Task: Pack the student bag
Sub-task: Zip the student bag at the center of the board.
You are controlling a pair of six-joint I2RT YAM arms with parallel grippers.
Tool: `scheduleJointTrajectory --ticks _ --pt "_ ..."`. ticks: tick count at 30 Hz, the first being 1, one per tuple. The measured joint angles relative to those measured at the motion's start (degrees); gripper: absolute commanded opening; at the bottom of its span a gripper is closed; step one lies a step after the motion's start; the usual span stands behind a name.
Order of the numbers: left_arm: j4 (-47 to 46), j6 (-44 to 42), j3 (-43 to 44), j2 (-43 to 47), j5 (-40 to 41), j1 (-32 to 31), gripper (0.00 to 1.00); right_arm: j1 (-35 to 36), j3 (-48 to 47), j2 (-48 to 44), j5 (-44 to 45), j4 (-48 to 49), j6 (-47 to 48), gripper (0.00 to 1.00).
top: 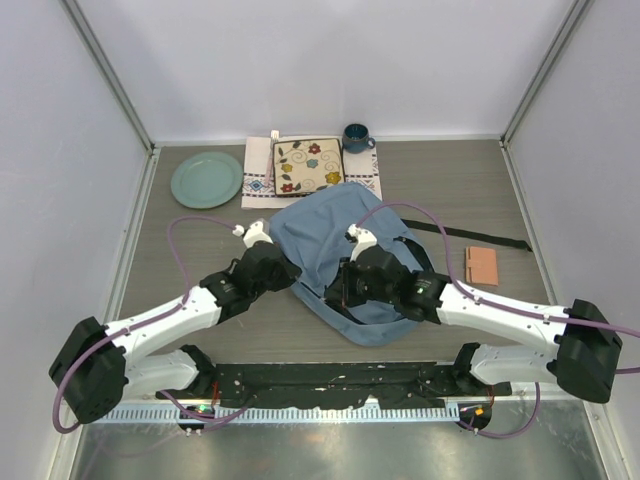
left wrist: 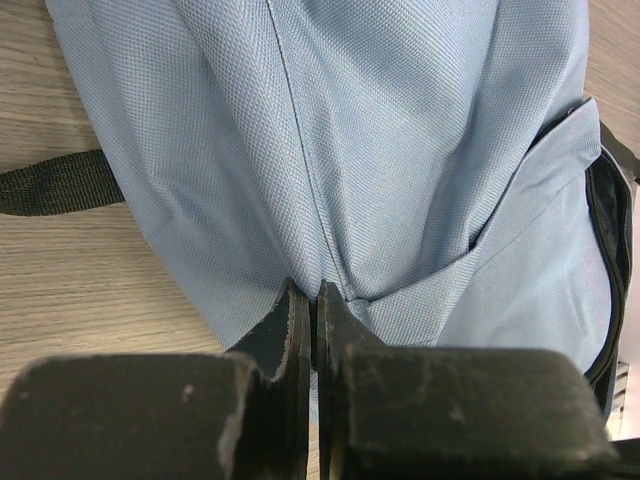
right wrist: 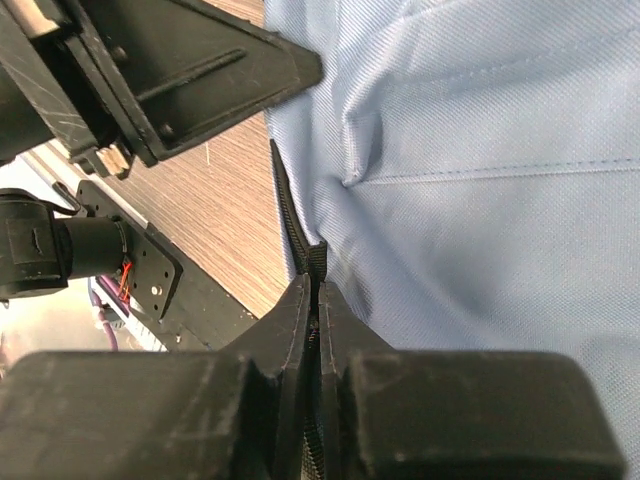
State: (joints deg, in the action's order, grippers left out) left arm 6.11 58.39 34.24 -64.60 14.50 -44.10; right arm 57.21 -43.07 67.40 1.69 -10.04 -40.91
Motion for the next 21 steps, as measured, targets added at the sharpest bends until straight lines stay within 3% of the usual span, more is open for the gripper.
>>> scheduleJointTrajectory --ticks 10,21 --pt "0.02 -0.31 0.07 -0.85 -1.77 1.79 0.00 0.00 5.31 -6.86 -4.85 4.04 -0.92 0.01" --pt "0.76 -3.48 1.92 -3.34 -5.16 10.19 0.00 0.33 5.86 -13.35 -11.87 2.67 2.43 0.01"
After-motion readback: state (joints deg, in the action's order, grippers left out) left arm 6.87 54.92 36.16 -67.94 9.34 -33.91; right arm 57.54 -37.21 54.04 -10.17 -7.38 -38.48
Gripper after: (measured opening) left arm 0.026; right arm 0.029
